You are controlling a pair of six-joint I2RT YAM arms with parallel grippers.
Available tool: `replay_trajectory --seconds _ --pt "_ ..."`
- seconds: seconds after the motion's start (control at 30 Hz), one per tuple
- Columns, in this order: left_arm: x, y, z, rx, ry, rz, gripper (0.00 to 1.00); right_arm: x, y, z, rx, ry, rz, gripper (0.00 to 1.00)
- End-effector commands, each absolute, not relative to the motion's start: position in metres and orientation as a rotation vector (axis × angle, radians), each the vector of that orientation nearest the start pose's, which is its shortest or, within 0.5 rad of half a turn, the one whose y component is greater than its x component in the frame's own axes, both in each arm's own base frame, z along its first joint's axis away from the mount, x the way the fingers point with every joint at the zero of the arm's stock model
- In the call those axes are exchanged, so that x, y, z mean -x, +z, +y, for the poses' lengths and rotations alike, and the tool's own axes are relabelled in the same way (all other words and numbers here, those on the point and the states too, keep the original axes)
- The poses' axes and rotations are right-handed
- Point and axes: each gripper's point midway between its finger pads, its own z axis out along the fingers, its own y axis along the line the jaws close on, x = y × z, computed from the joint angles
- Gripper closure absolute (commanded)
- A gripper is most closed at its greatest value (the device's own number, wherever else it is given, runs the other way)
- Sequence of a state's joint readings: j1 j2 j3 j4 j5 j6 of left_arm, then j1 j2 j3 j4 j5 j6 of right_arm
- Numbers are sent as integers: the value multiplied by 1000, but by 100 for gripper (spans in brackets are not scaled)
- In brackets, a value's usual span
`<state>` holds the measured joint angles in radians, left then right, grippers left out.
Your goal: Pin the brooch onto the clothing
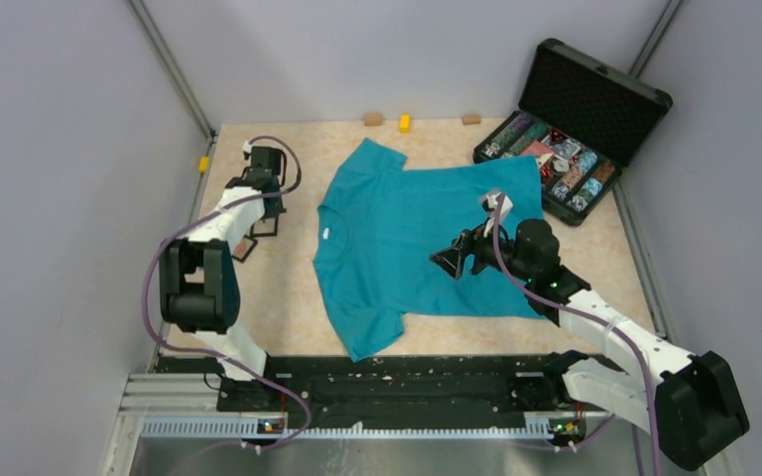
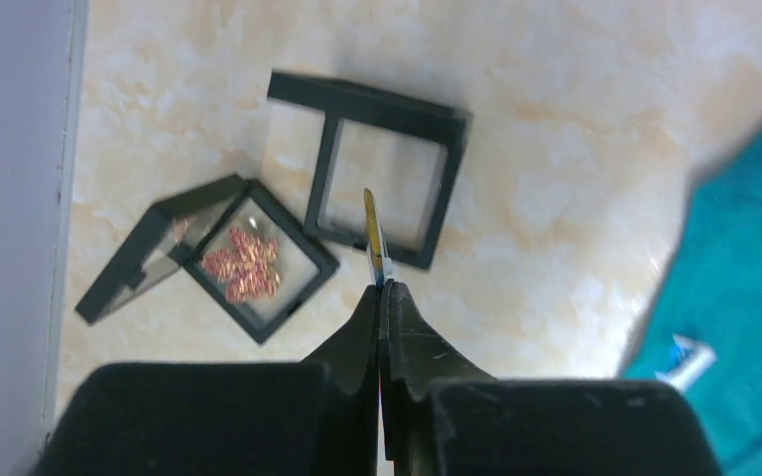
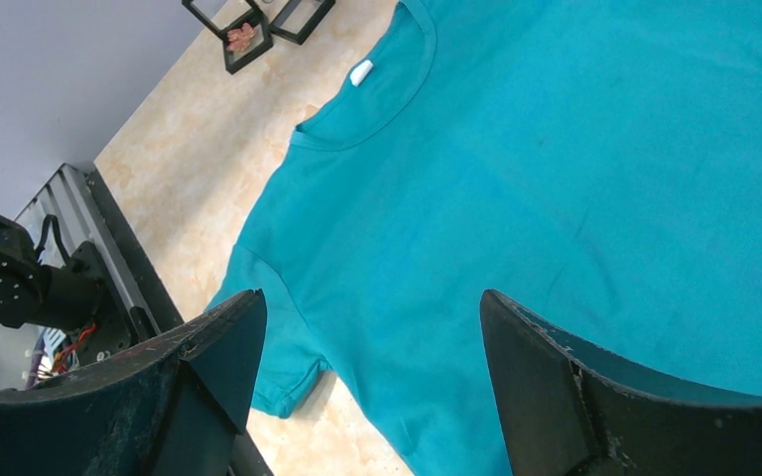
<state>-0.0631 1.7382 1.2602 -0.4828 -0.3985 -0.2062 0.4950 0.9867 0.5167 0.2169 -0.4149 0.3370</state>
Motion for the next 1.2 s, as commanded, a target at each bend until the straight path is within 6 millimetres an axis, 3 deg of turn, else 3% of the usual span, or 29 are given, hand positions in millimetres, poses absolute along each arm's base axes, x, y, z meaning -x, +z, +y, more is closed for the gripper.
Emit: replay_trajectory --seconds 0.0,0.2,0.33,0.57,0.87,1.07,1.17 --pt "-387 131 4 246 179 2425 100 -258 198 235 461 976 1778 20" --pt "-342 165 -80 -66 -351 2347 100 -245 205 245 455 1110 1761 21" --pt "-308 189 -135 -303 -680 2232 100 -235 222 254 485 1213 1710 21" --pt "-252 232 -200 -590 -1149 2020 100 -216 251 272 602 1395 1639 21" --pt "-197 242 -242 -847 -1409 1937 100 -192 272 308 761 1578 1579 26" --pt "-164 256 -256 -956 -1572 1846 100 -180 274 322 849 1646 1588 29" --pt "-157 254 -260 -977 -1579 1843 100 -174 274 326 880 1682 1590 33"
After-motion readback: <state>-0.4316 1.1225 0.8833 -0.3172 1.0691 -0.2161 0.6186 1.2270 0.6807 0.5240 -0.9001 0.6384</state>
